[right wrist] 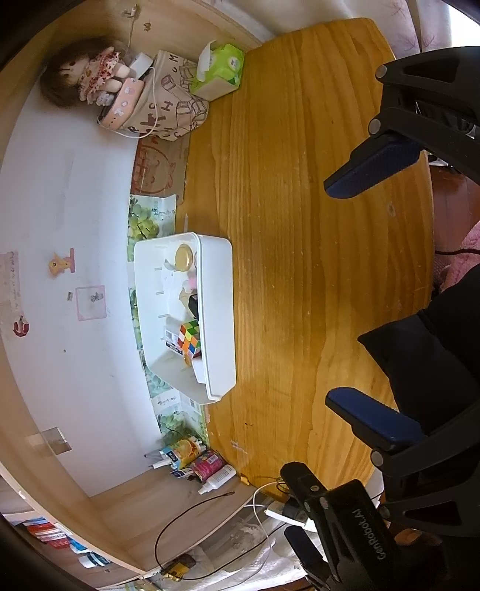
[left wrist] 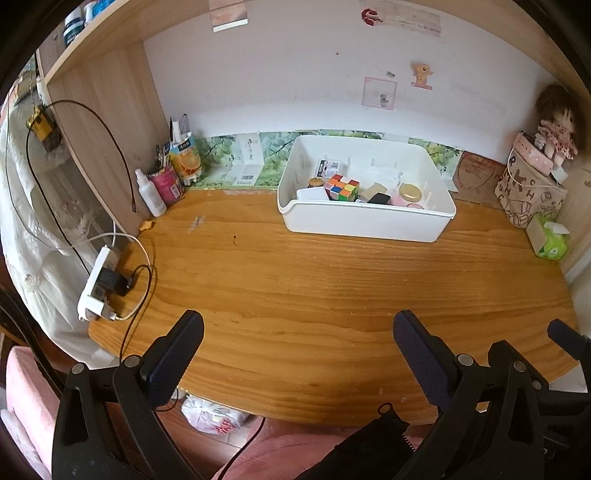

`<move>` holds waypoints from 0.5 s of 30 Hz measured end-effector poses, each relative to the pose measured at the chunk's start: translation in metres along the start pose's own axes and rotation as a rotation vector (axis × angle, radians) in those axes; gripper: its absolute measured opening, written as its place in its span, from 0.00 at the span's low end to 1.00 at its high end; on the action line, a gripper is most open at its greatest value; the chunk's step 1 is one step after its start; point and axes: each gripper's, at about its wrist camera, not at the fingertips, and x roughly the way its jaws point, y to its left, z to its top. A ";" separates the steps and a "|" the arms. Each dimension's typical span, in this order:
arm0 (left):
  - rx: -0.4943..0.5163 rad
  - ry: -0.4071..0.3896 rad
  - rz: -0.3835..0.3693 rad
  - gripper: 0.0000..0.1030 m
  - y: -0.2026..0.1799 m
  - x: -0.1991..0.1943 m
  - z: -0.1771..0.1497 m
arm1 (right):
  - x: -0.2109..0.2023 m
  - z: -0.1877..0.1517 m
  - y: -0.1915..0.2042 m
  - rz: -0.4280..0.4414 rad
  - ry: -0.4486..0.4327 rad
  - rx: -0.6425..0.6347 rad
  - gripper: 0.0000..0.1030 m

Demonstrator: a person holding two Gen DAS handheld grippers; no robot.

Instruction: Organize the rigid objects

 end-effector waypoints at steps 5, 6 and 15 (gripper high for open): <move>0.011 -0.002 -0.004 0.99 -0.004 0.001 0.001 | 0.002 0.000 -0.002 -0.003 0.007 0.002 0.99; 0.014 -0.004 -0.003 0.99 -0.005 0.000 0.001 | 0.003 0.000 -0.002 -0.003 0.009 0.003 0.99; 0.030 -0.011 0.009 0.99 -0.015 0.001 0.004 | 0.008 0.003 -0.013 -0.004 0.019 0.015 0.99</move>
